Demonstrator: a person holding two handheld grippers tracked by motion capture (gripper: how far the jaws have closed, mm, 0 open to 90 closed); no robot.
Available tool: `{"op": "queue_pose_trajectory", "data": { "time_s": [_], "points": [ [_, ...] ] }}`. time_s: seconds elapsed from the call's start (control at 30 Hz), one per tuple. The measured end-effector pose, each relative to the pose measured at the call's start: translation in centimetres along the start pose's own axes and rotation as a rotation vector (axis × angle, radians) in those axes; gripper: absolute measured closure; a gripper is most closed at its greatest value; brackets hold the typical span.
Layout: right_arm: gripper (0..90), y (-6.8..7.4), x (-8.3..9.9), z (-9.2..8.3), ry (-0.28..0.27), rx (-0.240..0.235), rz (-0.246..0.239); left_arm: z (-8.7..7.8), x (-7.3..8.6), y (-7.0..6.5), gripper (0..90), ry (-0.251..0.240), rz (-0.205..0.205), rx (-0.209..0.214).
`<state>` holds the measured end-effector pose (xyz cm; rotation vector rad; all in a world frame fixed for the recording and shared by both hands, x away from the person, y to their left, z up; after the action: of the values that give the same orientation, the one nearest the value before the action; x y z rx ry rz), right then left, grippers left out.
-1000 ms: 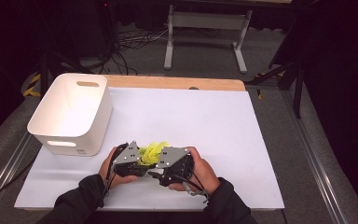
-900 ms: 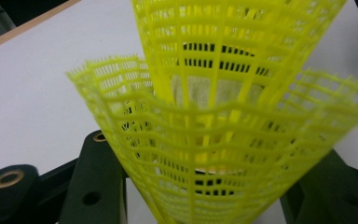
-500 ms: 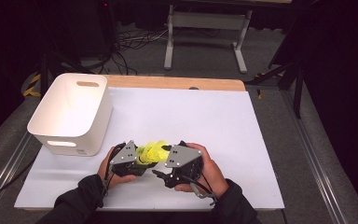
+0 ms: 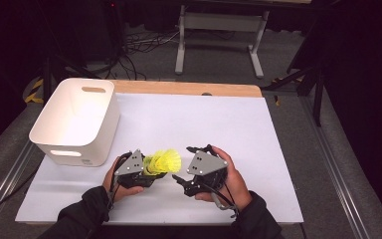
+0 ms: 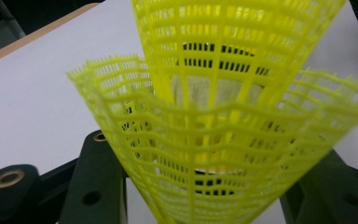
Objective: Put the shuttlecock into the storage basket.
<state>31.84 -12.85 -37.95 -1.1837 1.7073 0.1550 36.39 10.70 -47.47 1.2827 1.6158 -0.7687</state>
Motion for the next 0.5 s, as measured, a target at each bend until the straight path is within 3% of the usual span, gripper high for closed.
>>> {"op": "queue_pose_trajectory", "data": {
  "time_s": [0.13,0.5],
  "points": [
    [16.5,-0.2,0.4,-0.1,0.007,0.019,0.006,-0.1,-0.1,0.0,51.6,0.003,0.013,-0.006],
    [16.0,-0.8,1.5,-0.4,0.008,0.081,0.027,-0.5,0.0,-0.1,51.3,-0.013,-0.007,-0.013]
  ]
}}
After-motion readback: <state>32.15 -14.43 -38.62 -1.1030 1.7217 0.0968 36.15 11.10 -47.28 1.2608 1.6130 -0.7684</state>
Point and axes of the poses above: each handheld gripper's, and its own axes: z roughly forward along the jaws, x roughly out of its underside, y roughly to its left, the point moved 1 cm from there along z, roughly forward along the jaws, and after that the axes turned 6 degrees about x, right-handed, at the moved point
